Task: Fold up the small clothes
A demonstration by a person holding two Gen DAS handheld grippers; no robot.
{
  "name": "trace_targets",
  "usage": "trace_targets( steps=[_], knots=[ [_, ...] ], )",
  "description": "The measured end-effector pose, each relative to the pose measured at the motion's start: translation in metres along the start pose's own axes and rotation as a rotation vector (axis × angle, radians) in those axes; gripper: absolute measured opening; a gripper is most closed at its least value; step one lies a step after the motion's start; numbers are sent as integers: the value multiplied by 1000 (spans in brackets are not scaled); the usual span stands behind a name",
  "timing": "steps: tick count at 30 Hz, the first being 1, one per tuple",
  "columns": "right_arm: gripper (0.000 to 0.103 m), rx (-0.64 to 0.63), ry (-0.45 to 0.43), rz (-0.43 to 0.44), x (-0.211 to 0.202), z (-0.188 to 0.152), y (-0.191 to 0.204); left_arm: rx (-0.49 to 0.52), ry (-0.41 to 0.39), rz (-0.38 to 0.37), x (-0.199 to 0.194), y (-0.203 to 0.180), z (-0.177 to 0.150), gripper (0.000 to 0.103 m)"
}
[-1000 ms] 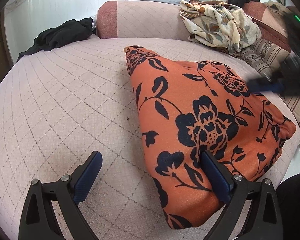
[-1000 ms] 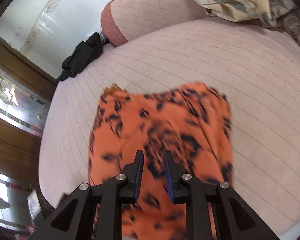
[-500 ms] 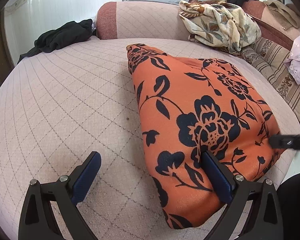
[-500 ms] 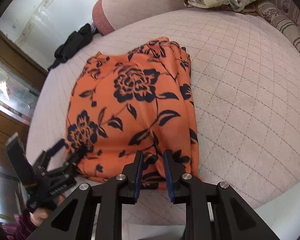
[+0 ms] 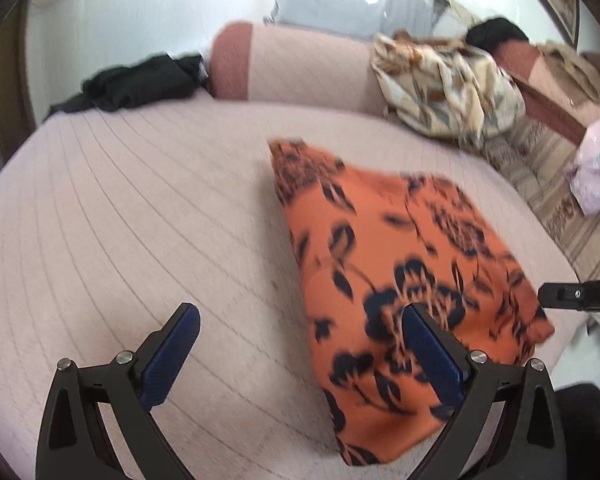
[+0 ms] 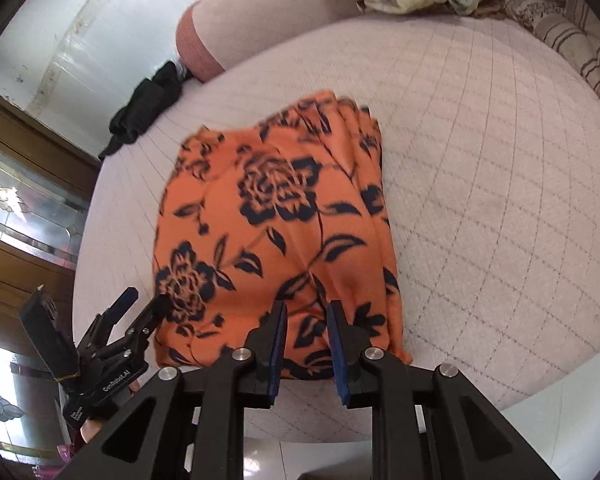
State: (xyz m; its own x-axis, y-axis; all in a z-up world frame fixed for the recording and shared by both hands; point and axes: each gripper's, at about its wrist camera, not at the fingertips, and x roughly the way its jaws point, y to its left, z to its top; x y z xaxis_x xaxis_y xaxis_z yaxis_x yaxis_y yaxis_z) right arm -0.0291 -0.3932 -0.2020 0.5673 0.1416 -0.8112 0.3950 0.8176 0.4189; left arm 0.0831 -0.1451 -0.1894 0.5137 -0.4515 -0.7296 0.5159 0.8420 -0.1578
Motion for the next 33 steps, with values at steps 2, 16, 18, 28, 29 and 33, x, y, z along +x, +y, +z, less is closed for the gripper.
trace_targets(
  steps=[2, 16, 18, 28, 29, 33],
  knots=[
    [24, -8, -27, -18, -4, 4, 3, -5, -11, 18, -1, 3, 5, 101],
    [24, 26, 48, -118, 36, 39, 4, -11, 29, 59, 13, 8, 4, 101],
    [24, 10, 17, -118, 30, 54, 12, -13, 34, 59, 15, 8, 5, 101],
    [25, 205, 76, -128, 105, 120, -17, -19, 44, 53, 22, 7, 5, 101],
    [25, 238, 56, -115, 103, 124, -20, -21, 46, 53, 23, 7, 5, 101],
    [27, 211, 65, -163, 92, 138, -4, -29, 54, 48, 26, 6, 7, 101]
  ],
)
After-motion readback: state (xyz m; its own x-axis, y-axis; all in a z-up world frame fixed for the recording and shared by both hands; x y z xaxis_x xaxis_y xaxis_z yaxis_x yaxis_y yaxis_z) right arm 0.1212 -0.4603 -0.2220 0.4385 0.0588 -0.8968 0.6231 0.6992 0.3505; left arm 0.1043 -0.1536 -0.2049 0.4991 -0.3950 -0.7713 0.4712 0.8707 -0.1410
